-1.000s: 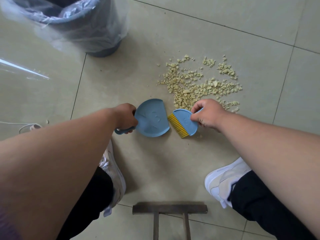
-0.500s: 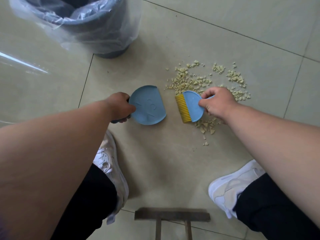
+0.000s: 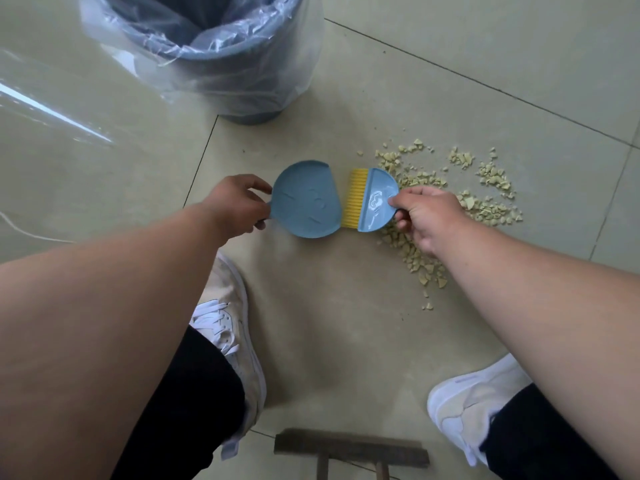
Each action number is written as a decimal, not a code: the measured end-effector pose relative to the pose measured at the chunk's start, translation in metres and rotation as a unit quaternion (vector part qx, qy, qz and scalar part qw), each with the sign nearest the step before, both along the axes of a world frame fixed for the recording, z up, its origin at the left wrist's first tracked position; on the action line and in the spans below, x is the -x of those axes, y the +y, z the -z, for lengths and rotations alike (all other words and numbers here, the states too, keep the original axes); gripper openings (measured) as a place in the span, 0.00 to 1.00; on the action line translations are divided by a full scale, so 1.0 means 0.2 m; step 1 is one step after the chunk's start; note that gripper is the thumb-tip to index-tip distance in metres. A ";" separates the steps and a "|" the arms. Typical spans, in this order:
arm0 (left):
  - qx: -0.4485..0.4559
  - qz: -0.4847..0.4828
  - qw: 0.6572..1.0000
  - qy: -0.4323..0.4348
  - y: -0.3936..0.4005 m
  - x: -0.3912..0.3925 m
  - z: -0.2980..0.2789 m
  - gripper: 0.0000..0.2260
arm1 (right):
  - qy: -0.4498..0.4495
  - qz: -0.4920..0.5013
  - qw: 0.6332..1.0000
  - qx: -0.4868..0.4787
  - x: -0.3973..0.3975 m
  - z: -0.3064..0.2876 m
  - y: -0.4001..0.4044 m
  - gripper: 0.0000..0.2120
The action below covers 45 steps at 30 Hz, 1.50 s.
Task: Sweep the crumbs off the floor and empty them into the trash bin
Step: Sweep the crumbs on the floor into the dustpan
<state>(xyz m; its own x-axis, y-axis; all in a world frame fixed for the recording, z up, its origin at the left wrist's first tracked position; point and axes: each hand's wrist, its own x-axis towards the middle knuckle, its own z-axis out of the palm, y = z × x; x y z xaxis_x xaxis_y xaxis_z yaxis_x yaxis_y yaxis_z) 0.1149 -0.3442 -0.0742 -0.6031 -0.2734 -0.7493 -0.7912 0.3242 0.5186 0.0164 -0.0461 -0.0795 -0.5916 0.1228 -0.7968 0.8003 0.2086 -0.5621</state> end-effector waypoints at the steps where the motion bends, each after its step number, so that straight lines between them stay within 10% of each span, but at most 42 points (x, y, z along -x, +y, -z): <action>1: 0.006 -0.014 1.000 0.001 -0.02 0.00 -0.01 0.12 | -0.001 0.010 1.000 0.009 0.01 0.00 -0.02 0.08; 25: 0.023 0.008 0.999 0.039 0.15 0.17 0.07 0.14 | 0.008 0.037 0.998 -0.041 0.08 0.04 0.24 0.05; 45: -0.008 -0.150 0.984 0.091 0.07 0.26 0.06 0.14 | -0.015 0.125 0.986 0.110 0.21 0.04 -0.02 0.09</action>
